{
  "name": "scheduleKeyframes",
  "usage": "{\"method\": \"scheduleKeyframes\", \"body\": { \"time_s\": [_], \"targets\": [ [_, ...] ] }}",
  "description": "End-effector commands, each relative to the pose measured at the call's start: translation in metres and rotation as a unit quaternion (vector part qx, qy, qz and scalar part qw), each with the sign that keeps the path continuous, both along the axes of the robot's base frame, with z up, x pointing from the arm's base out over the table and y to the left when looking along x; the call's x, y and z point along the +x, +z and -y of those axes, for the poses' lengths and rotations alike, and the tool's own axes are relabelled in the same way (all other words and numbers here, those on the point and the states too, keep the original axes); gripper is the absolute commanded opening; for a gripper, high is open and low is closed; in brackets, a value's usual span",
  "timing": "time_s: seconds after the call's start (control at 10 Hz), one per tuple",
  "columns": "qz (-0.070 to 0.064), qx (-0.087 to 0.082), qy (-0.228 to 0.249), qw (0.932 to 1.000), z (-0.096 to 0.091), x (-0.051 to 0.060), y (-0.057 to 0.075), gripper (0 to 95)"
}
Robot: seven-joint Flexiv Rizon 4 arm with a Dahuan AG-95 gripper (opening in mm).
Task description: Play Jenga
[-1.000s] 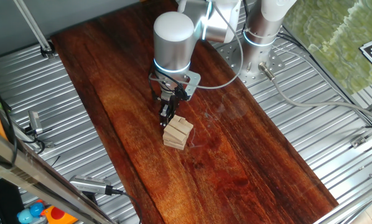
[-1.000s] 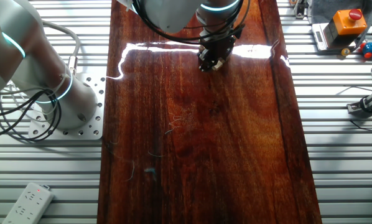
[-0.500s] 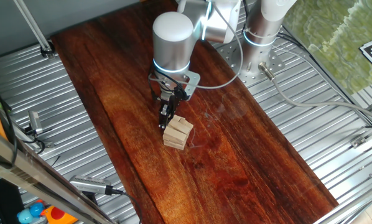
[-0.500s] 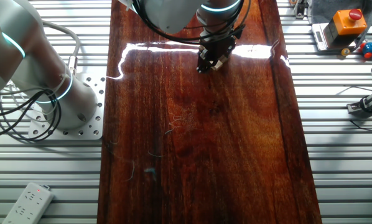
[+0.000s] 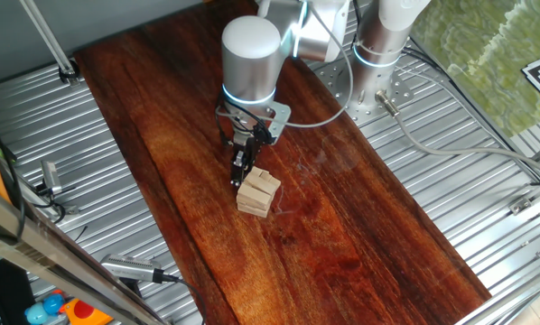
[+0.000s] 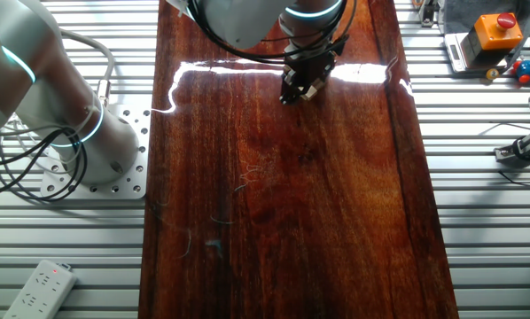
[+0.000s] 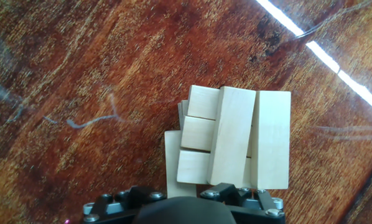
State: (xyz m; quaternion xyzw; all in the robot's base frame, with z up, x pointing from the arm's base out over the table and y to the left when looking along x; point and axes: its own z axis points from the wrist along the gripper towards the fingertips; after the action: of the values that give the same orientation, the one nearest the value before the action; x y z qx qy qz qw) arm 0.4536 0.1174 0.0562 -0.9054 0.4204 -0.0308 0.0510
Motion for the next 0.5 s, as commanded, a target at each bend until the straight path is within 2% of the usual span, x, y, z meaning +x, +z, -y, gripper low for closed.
{"method": "scheduleKeyframes", "body": {
  "time_s": [0.1, 0.5],
  "targets": [
    [0.009, 0.0, 0.008, 0.9999, 0.0009, 0.0013, 0.0017, 76.0],
    [0.019, 0.002, 0.006, 0.9998, 0.0047, 0.0001, 0.004, 76.0]
  ]
}}
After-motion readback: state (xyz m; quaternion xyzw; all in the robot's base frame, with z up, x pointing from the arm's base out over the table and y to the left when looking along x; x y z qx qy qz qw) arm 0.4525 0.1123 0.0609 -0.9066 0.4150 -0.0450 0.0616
